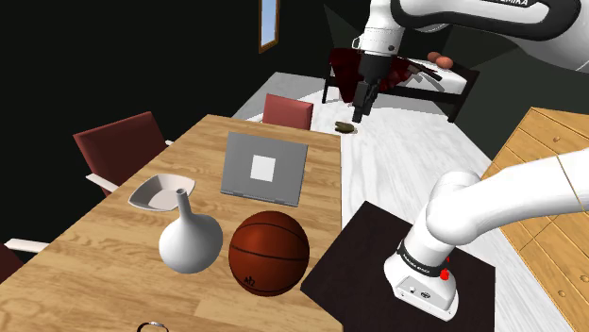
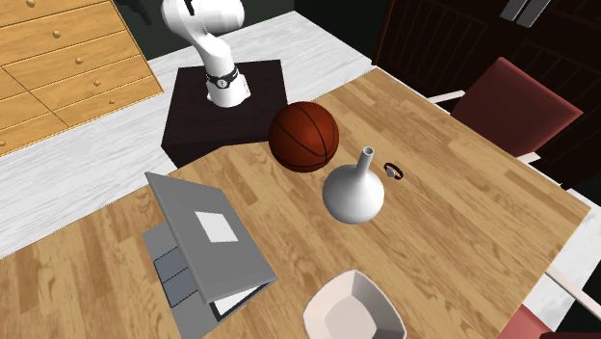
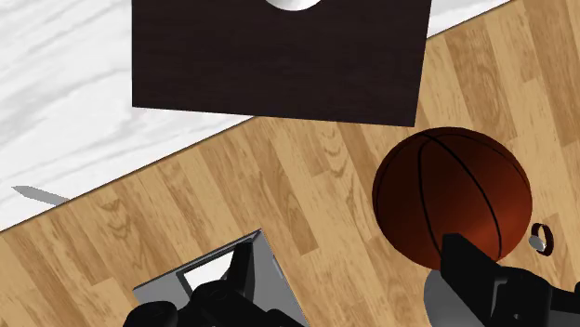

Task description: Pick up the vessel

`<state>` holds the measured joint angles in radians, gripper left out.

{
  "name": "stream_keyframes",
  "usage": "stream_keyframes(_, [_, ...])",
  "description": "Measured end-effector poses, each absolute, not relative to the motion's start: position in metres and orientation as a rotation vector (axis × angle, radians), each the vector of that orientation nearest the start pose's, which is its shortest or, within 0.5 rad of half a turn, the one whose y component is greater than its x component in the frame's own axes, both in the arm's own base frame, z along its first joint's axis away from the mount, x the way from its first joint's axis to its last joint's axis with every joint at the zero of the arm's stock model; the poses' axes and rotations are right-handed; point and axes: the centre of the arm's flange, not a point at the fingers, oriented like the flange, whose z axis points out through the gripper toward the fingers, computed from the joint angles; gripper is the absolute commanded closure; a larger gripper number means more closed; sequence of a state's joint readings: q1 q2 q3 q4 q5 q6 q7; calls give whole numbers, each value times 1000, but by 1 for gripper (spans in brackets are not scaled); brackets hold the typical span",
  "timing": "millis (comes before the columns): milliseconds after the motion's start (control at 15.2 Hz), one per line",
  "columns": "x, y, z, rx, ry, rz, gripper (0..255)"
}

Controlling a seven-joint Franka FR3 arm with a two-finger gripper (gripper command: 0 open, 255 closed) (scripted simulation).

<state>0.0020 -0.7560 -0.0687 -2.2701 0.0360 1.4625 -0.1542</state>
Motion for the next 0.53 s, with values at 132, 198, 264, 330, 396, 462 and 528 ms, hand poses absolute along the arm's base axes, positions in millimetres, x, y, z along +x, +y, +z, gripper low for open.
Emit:
stream_keyframes(132, [308, -19, 610, -3049, -170, 69, 0])
stream_keyframes(198, [315, -10, 608, -3051, -172, 71, 0])
stream_keyframes(264, [321, -2, 604, -3054, -174, 74, 0])
stream_keyframes(330, [327, 8, 599, -3056, -177, 78, 0])
stream_keyframes(396, [337, 18, 597, -3058, -180, 80, 0])
stream_keyframes(462, [346, 30, 594, -3060, -183, 83, 0])
stream_keyframes(528, [352, 38, 591, -3063, -185, 87, 0])
